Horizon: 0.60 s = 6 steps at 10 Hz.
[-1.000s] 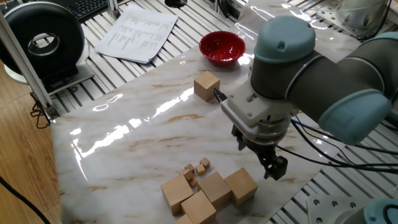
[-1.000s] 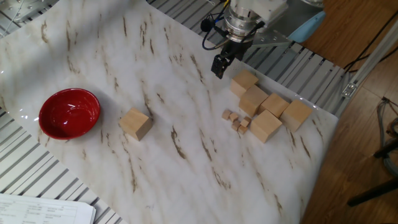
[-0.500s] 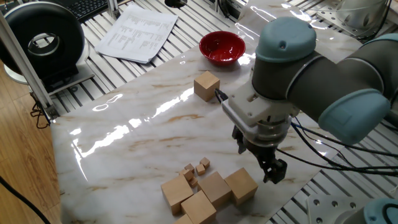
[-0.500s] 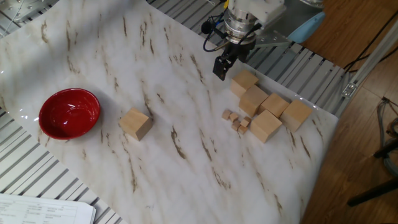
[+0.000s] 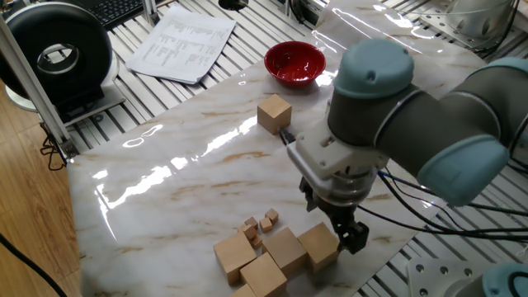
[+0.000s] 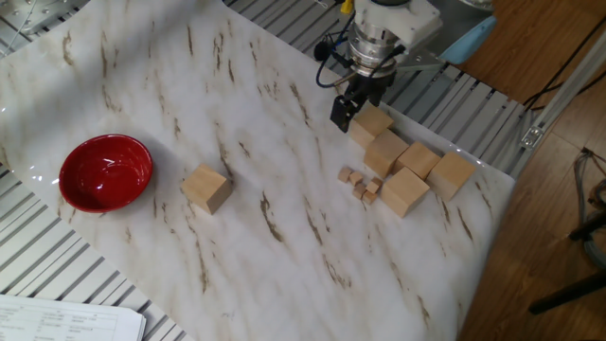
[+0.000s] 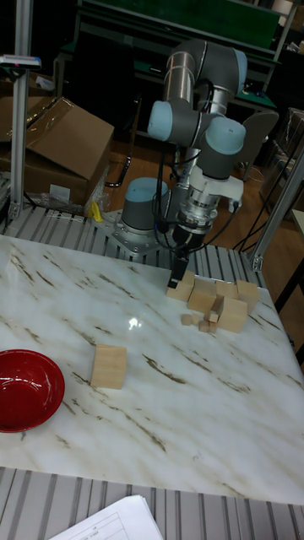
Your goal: Stack the blocks into a pyramid shape
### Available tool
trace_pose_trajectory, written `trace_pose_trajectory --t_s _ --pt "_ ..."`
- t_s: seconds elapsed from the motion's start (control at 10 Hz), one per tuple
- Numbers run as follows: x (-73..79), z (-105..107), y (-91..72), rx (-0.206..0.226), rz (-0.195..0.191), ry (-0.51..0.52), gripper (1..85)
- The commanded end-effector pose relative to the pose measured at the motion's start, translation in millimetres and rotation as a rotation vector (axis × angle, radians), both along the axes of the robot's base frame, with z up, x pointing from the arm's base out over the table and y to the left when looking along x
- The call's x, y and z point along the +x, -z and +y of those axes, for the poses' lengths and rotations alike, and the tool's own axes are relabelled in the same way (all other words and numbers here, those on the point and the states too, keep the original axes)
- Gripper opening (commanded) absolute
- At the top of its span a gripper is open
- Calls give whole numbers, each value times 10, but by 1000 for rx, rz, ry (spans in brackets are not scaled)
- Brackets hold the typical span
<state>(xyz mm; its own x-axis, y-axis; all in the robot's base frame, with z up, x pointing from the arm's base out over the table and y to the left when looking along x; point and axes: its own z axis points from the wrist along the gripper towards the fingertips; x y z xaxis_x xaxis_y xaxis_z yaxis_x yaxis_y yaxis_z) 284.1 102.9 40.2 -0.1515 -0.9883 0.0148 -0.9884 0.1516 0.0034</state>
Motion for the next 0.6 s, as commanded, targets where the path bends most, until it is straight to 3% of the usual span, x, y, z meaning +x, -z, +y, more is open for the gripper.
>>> trace_pose_trajectory --t_s 0.0,0.3,0.5 --pt "34 89 55 -5 -26 0 850" --pt "19 34 64 -11 -43 -11 850" --pt "12 56 90 19 -55 -9 850"
